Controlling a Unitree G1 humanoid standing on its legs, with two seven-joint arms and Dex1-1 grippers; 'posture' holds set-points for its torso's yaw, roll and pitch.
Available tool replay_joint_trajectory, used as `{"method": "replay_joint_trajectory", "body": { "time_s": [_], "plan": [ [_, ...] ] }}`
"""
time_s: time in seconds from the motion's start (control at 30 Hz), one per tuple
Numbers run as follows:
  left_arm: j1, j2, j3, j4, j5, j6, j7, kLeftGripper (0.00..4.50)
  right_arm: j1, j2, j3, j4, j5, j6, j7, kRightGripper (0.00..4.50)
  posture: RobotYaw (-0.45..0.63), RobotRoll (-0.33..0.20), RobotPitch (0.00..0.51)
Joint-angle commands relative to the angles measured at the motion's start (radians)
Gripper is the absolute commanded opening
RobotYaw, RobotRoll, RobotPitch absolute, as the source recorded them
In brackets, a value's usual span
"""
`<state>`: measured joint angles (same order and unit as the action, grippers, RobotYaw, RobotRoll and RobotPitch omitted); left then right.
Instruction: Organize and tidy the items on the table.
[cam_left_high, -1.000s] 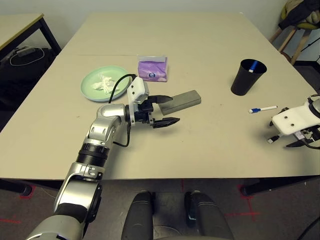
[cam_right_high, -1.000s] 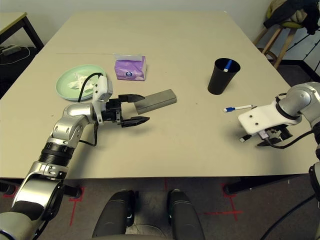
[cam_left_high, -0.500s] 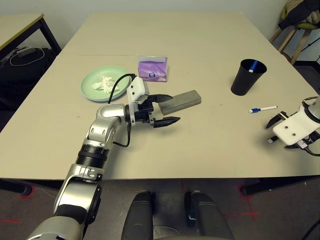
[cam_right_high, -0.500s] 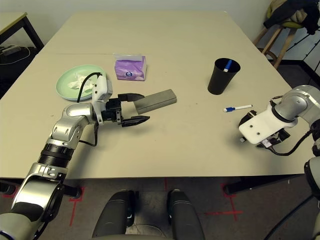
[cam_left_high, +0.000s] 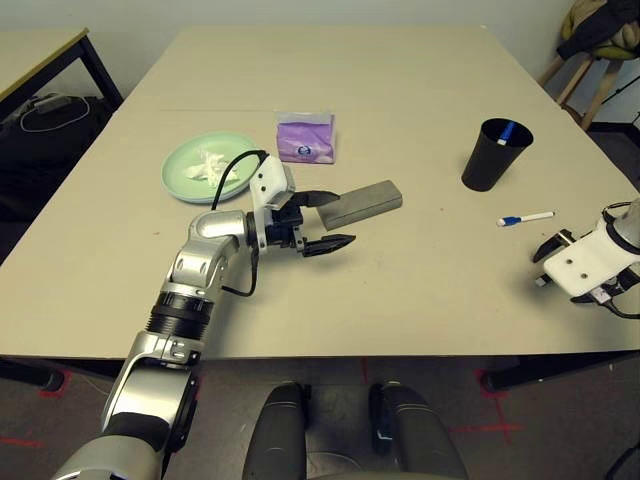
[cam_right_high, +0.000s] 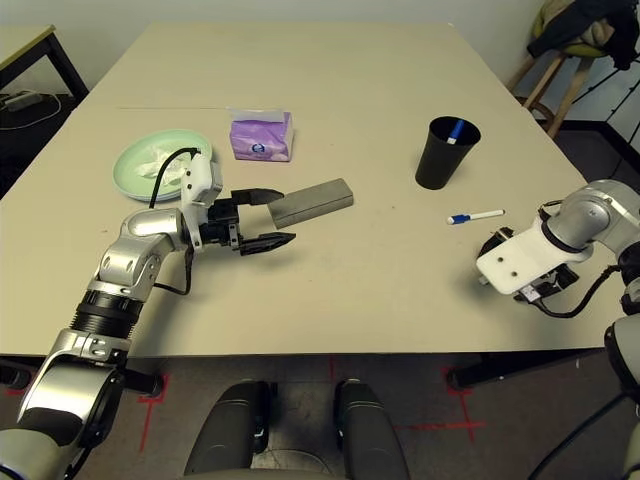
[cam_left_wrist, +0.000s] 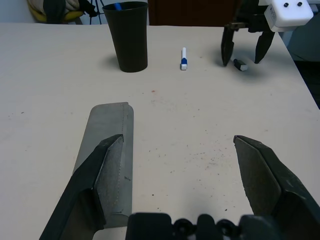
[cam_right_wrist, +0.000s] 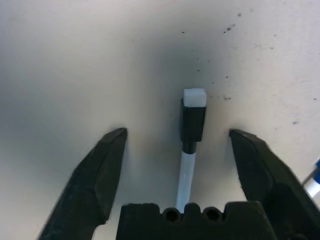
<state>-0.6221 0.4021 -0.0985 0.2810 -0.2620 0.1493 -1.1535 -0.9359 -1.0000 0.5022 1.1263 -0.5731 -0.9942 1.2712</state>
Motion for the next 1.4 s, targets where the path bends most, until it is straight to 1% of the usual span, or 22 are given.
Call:
{"method": "replay_joint_trajectory", "body": {
  "time_s": [0.03,0.13,0.17,0.23,0.27,0.47,0.53,0.63,0.73,0.83,0.9,1.03,1.1,1.13,1.2,1.3,1.4],
  "plan": [
    [0.008,0.005,-0.011,-0.029,-0.004,0.007,0.001,4.5,-0.007,0.017,0.013,0.015,-0.007,0.004,-0.015,3.14,0.18,0.0,0.103],
    [0.009,0.007,-0.012,-0.03,-0.004,0.008,0.001,4.5,-0.014,0.02,0.009,0.022,-0.007,0.006,-0.007,1.96,0.18,0.0,0.102],
    [0.009,0.007,-0.012,-0.031,-0.004,0.008,0.002,4.5,-0.018,0.02,0.009,0.024,-0.007,0.008,-0.004,1.65,0.18,0.0,0.101],
    [0.008,0.007,-0.013,-0.03,-0.004,0.009,0.002,4.5,-0.028,0.018,0.006,0.029,-0.005,0.01,0.001,0.78,0.18,0.0,0.1],
    [0.008,0.007,-0.013,-0.03,-0.004,0.009,0.003,4.5,-0.033,0.018,0.005,0.031,-0.005,0.012,0.002,0.46,0.17,0.0,0.099],
    [-0.001,0.001,-0.016,-0.025,-0.004,0.01,0.001,4.5,-0.059,0.024,0.003,0.049,-0.006,0.027,-0.005,0.42,0.17,0.0,0.097],
    [-0.003,0.001,-0.016,-0.023,-0.004,0.011,0.001,4.5,-0.069,0.03,-0.006,0.057,0.008,0.033,0.005,0.42,0.17,0.0,0.097],
    [-0.004,0.003,-0.015,-0.022,-0.005,0.011,0.0,4.5,-0.084,0.043,-0.036,0.069,0.061,0.061,0.057,0.42,0.17,0.0,0.095],
    [0.0,0.007,-0.013,-0.024,-0.007,0.014,-0.003,4.5,-0.1,0.059,-0.077,0.065,0.142,0.114,0.156,0.42,0.17,0.0,0.095],
    [0.003,0.013,-0.011,-0.026,-0.01,0.02,-0.008,4.5,-0.132,0.086,-0.146,0.035,0.255,0.24,0.282,0.42,0.16,0.0,0.093],
    [0.002,0.016,-0.012,-0.026,-0.011,0.024,-0.011,4.5,-0.143,0.096,-0.174,0.008,0.304,0.297,0.327,0.42,0.16,0.0,0.093],
    [0.001,0.021,-0.012,-0.023,-0.014,0.033,-0.013,4.5,-0.153,0.13,-0.213,-0.106,0.518,0.566,0.343,0.42,0.16,0.0,0.092],
    [0.002,0.023,-0.01,-0.019,-0.013,0.036,-0.01,4.5,-0.148,0.16,-0.273,-0.18,0.624,0.725,0.343,0.42,0.16,0.0,0.091],
    [0.002,0.023,-0.009,-0.017,-0.013,0.036,-0.01,4.5,-0.143,0.17,-0.298,-0.213,0.659,0.785,0.343,0.42,0.16,0.0,0.091],
    [0.002,0.024,-0.007,-0.013,-0.01,0.032,-0.006,4.5,-0.123,0.202,-0.367,-0.266,0.712,0.884,0.303,0.42,0.16,0.0,0.09],
    [0.0,0.023,-0.003,-0.005,-0.001,0.0,0.002,4.5,-0.056,0.278,-0.49,-0.351,0.803,0.983,0.137,0.42,0.15,0.0,0.089],
    [-0.017,0.011,0.01,-0.001,-0.008,-0.012,0.022,4.5,0.019,0.335,-0.582,-0.445,0.868,1.075,-0.001,0.42,0.16,0.0,0.089]
  ]
}}
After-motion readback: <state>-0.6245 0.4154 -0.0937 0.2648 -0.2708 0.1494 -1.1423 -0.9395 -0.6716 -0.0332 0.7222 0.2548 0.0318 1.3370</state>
